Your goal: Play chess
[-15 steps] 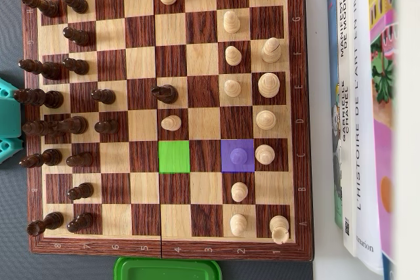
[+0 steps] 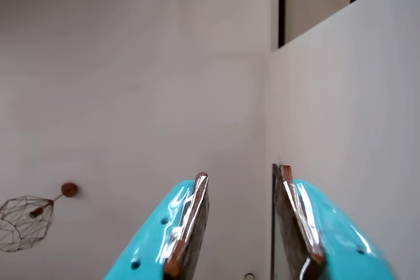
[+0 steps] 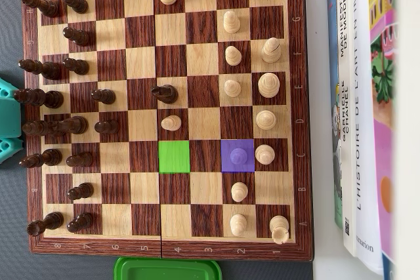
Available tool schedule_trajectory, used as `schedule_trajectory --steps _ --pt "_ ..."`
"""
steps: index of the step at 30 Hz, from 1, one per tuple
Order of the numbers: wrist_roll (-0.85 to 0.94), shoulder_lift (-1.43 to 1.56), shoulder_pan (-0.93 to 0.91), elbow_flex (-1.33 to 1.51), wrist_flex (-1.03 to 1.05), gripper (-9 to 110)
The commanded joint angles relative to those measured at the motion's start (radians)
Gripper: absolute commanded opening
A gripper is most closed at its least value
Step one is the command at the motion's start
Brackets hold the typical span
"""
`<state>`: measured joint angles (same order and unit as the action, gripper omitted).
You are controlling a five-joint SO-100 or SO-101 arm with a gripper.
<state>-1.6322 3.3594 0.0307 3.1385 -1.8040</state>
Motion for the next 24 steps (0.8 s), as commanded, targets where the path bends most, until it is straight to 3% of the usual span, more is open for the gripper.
schedule_trajectory --steps 1,24 --pt "-0.003 -0.012 0.006 0.020 0.000 15" --pt "-0.003 -0.012 -0.002 0.020 0.000 15"
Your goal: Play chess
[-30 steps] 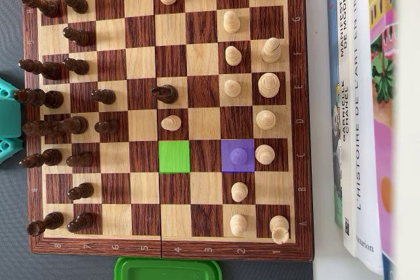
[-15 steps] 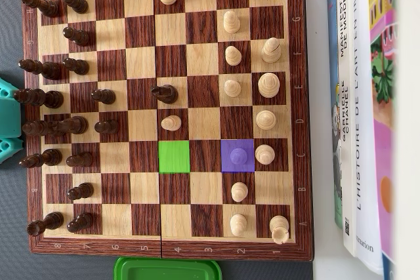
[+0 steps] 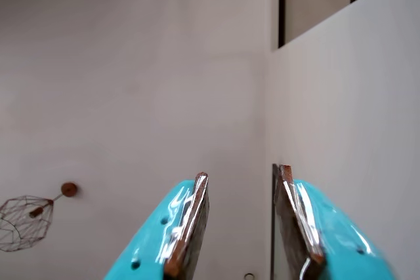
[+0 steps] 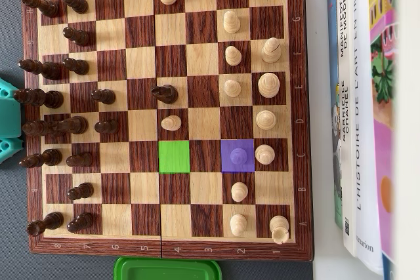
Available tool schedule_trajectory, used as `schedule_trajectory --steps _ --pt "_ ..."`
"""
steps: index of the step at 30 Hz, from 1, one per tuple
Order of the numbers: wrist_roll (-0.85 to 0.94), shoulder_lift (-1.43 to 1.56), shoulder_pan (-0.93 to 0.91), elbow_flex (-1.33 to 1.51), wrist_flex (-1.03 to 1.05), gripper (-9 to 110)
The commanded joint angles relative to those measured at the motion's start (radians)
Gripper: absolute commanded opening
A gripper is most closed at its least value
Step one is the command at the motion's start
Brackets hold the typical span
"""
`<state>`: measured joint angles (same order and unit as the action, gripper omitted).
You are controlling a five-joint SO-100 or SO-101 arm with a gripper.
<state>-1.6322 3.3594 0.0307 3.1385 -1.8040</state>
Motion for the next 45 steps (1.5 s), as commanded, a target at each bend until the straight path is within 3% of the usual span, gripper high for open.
schedule_trajectory --steps 1,34,45 --pt "-0.003 -0.012 -0.002 0.020 0.000 15" --pt "0.011 -0.021 0.003 0.017 0.009 16" --pt "0.241 -0.072 0.008 -0.175 0.233 15"
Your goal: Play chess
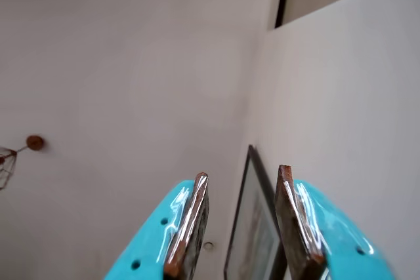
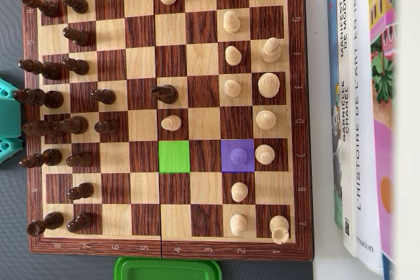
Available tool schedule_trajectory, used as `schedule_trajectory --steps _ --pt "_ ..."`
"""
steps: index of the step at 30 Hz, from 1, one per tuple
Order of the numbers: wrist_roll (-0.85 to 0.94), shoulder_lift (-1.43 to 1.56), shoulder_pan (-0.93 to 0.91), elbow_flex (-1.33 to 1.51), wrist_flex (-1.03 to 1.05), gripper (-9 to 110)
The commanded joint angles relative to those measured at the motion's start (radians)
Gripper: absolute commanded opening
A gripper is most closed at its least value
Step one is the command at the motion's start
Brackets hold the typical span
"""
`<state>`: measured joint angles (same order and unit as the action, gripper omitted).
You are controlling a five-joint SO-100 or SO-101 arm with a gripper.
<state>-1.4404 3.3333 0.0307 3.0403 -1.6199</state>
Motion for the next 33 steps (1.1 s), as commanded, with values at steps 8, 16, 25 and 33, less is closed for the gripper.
schedule_trajectory --steps 8,16,25,33 --pt "0.192 -0.213 -0.003 -0.331 0.282 16" --pt "0.359 -0.293 -0.003 -0.465 0.594 16" --pt "0.410 -0.399 -0.005 -0.684 1.160 15" --pt "0.399 -0.526 -0.005 -0.877 1.663 16"
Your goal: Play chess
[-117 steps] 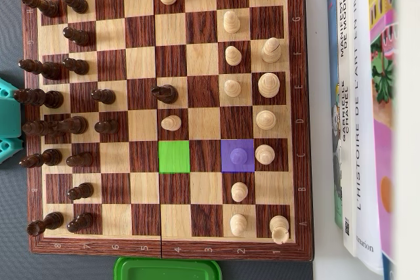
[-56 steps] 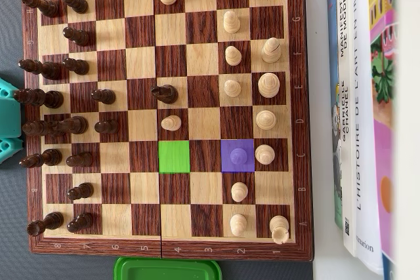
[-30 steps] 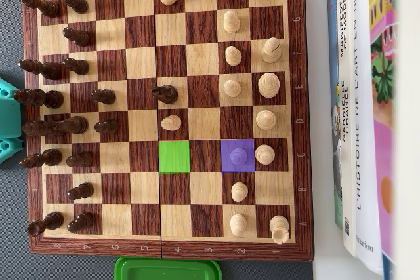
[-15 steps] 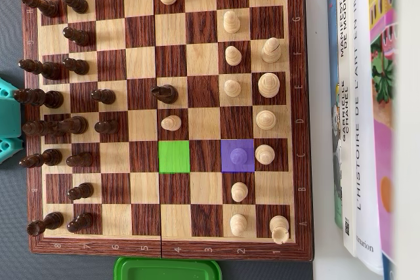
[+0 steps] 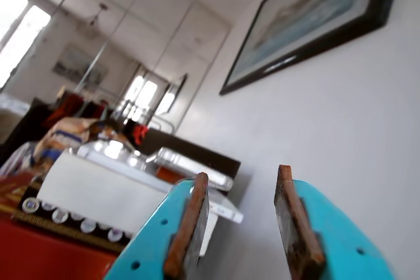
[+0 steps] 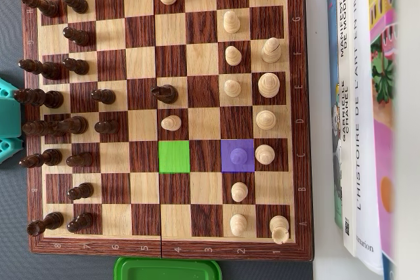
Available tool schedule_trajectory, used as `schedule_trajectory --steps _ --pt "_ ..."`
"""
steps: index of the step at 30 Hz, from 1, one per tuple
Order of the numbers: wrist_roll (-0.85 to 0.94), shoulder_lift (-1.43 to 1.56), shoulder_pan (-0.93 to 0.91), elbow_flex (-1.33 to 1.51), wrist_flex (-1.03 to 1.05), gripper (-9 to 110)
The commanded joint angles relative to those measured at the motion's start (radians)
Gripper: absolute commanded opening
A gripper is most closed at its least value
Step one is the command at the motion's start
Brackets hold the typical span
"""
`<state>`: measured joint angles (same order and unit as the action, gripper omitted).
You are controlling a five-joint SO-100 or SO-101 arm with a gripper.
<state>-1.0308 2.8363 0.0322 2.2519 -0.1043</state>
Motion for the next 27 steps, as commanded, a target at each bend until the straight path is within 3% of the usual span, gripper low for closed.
schedule_trajectory --steps 1,10,15,21,27 --pt "-0.029 -0.046 -0.006 -0.112 0.204 16" --pt "-0.264 -0.222 -0.034 -0.301 0.785 16" --pt "-0.268 -0.359 -0.083 -0.457 1.065 16" --pt "-0.276 -0.535 -0.146 -0.578 1.221 16" --pt "-0.279 -0.732 -0.153 -0.649 1.239 16"
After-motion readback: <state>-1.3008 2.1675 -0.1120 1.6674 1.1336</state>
